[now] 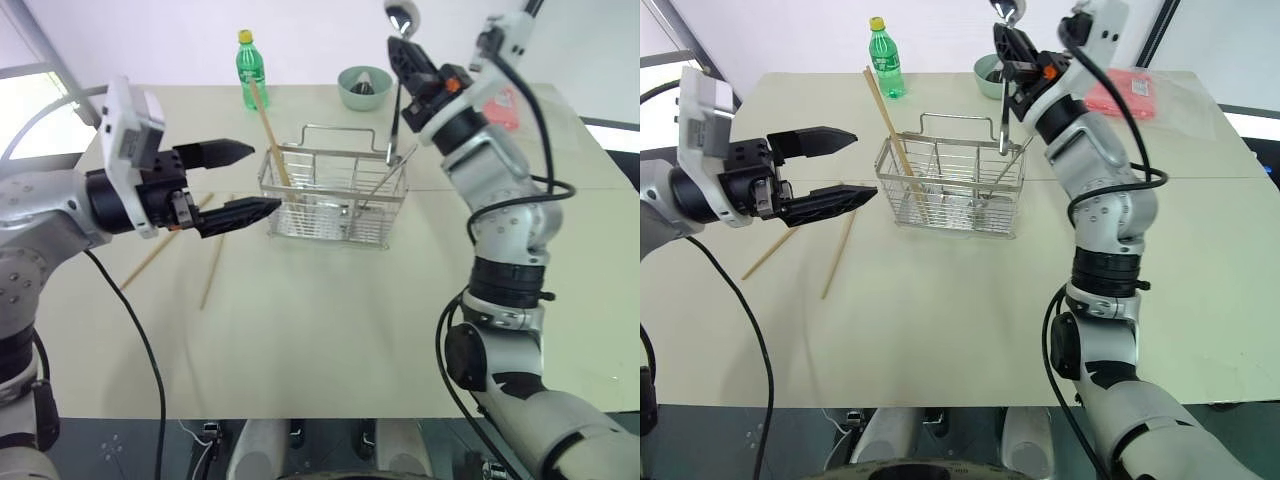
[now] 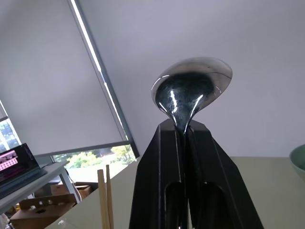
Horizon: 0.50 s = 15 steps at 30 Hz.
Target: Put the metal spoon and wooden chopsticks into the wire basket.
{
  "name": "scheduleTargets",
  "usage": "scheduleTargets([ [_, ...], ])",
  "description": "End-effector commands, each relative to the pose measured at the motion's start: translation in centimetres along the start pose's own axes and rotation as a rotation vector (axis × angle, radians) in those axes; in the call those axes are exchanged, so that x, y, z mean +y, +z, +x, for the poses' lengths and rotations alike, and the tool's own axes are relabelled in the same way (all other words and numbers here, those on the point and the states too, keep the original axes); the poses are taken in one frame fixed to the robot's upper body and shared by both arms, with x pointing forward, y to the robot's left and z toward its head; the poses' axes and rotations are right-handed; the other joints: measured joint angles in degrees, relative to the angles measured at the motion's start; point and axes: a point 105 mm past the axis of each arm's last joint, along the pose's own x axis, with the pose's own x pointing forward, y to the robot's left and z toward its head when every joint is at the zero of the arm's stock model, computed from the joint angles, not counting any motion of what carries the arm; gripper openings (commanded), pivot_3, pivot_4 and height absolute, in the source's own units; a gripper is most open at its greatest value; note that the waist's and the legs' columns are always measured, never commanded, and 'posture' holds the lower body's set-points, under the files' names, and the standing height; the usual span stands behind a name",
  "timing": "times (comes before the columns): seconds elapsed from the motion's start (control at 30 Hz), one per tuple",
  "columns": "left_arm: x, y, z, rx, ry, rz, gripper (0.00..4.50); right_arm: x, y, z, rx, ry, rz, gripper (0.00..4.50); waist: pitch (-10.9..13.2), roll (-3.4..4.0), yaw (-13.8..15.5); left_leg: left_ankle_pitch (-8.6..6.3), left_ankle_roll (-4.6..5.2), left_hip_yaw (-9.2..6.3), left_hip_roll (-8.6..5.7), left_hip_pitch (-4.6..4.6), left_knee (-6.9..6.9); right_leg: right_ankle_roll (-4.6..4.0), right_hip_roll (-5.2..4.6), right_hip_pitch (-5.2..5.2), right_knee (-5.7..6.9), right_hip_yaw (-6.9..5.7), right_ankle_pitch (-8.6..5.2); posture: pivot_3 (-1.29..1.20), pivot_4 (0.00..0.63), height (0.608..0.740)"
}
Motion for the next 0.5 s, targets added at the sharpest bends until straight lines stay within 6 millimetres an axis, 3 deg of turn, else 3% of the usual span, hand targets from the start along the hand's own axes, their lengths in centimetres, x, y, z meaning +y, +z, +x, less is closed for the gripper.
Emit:
scheduleTargets([
  [0.03,0.0,1.4,-0.5,-0.027,0.02,0.05,4.5,0.4,-0.8,0.5,-0.051,0.031,-0.036,0.02,0.0,0.0,-0.19,0.02,-0.03,0.01,0.0,0.01,0.0,0.0,0.01,0.0,0.01,0.02,0.0,0.0,0.15,0.68],
  [0.17,0.1,1.8,-0.9,-0.03,0.042,0.055,4.5,-0.2,-2.0,0.5,-0.064,0.022,-0.023,0.02,0.0,0.0,-0.29,0.13,-0.21,0.01,0.02,0.02,0.0,-0.01,0.03,-0.04,0.03,0.05,0.0,0.0,0.15,0.68],
  [0.27,0.2,1.9,-1.2,-0.028,0.058,0.055,4.5,-0.7,-2.2,0.2,-0.069,0.011,-0.013,1.02,0.01,0.01,-0.42,0.16,-0.27,0.02,0.02,0.01,-0.01,-0.01,0.03,-0.04,0.03,0.08,0.0,0.0,0.15,0.68],
  [0.5,0.8,1.8,-1.6,-0.029,0.107,0.048,4.5,-2.2,-1.2,-0.9,-0.081,-0.038,-0.015,4.45,0.01,0.0,-1.1,0.1,-0.38,0.02,0.03,0.02,-0.01,-0.01,0.03,-0.04,0.03,0.08,0.0,0.0,0.15,0.68],
])
